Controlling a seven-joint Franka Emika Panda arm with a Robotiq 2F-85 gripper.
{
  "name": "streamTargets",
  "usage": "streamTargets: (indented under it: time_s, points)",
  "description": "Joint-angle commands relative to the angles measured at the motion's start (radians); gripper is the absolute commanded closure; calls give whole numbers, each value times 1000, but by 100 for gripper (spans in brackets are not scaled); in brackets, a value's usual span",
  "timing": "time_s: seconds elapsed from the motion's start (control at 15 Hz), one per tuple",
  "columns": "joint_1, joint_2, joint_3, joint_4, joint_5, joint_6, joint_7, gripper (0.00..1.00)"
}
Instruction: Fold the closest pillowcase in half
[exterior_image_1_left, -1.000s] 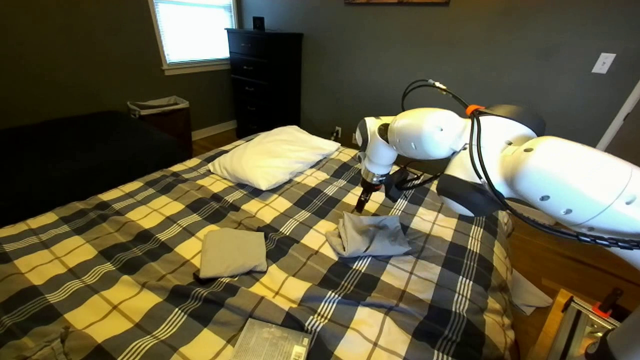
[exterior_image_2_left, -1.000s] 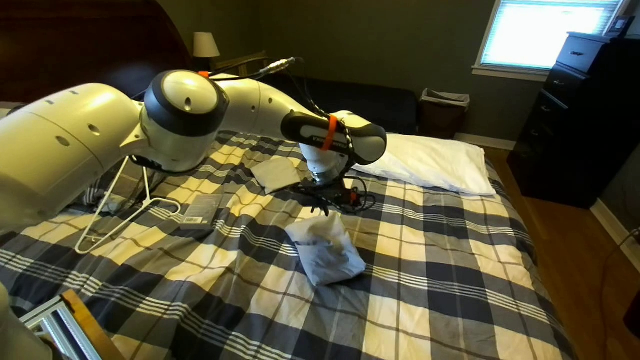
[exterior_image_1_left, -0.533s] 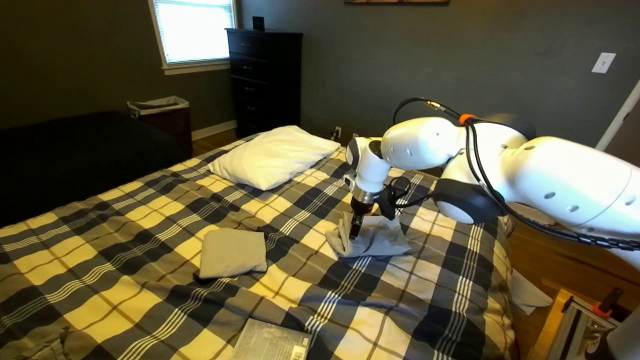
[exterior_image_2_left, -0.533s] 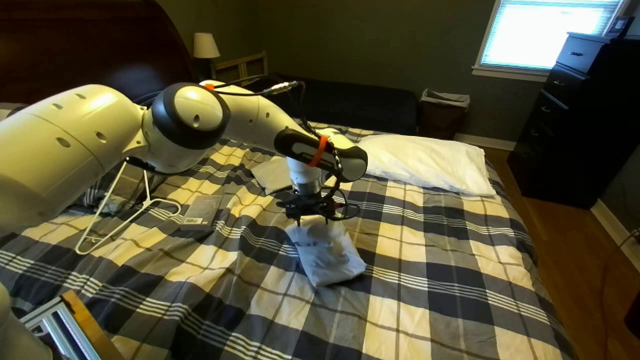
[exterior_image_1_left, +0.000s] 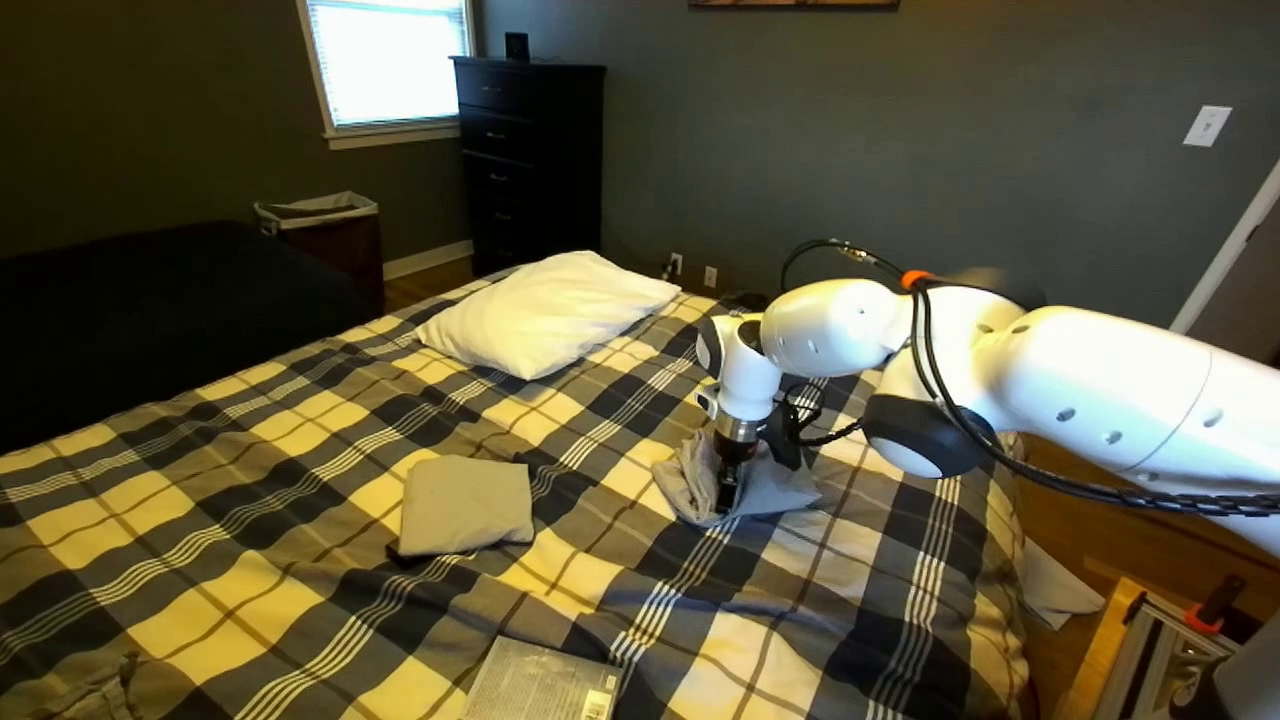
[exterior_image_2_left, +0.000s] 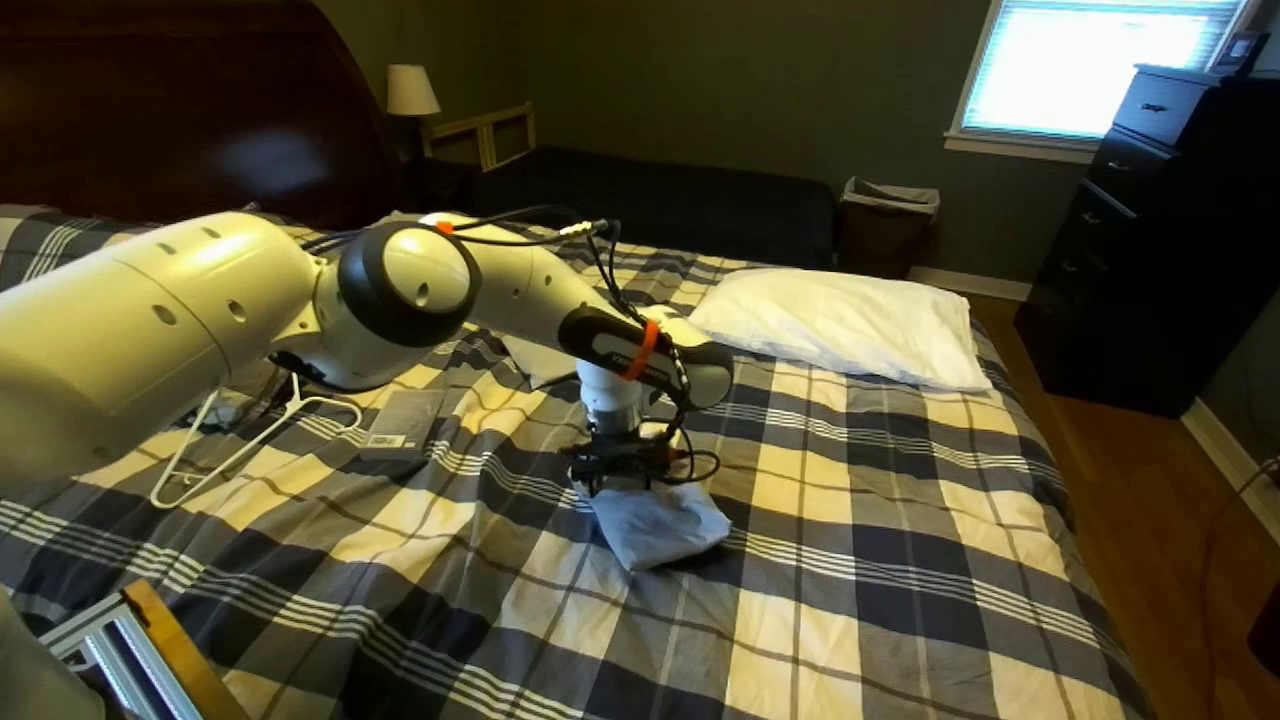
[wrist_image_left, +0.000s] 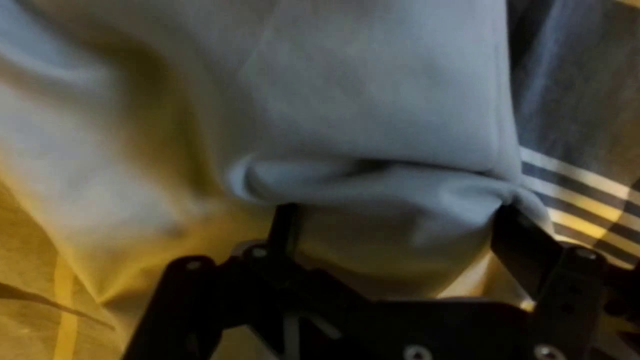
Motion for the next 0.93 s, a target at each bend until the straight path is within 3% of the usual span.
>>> streamTargets:
  time_s: [0.0, 0.13, 0.27, 0.4, 0.87]
  points:
    - [-82, 141, 13, 200, 10, 67, -5, 0]
    - [-90, 72, 61, 134, -32, 44, -48, 0]
    - [-102, 49, 39, 157, -3, 54, -89, 0]
    - [-108, -23, 57, 108, -9, 27, -160, 0]
    - [-64, -237, 44, -147, -32, 47, -310, 0]
